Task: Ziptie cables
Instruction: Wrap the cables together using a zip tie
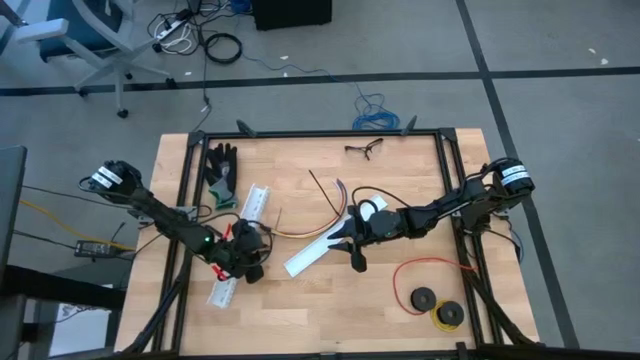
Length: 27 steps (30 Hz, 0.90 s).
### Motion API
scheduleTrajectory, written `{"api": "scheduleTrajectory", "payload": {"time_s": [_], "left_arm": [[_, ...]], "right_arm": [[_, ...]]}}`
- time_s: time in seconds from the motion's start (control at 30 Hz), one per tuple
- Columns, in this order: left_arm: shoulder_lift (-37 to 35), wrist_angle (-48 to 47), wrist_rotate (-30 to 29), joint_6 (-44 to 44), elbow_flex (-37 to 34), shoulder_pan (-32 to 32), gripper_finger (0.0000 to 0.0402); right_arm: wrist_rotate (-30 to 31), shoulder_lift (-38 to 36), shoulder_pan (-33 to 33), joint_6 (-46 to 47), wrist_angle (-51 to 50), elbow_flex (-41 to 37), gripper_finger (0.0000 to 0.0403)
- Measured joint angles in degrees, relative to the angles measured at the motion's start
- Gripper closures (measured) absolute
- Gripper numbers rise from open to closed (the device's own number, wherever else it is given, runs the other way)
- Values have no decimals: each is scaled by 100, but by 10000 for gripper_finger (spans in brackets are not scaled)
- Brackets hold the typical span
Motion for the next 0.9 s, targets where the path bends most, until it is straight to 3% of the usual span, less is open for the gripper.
{"api": "scheduleTrajectory", "payload": {"time_s": [0.17, 0.43, 0.7, 0.9], "left_arm": [[4, -23, 363, 4, -1, 166, 309], [239, -255, 479, -413, 15, 284, 315], [249, -388, 576, -620, -8, 321, 390], [259, -240, 432, -585, 20, 301, 398]], "right_arm": [[0, 0, 7, 0, 0, -1, 291], [0, 0, 9, 0, -3, 0, 290], [-2, 2, 11, 2, -4, 1, 290], [-2, 2, 11, 4, -2, 1, 290]]}}
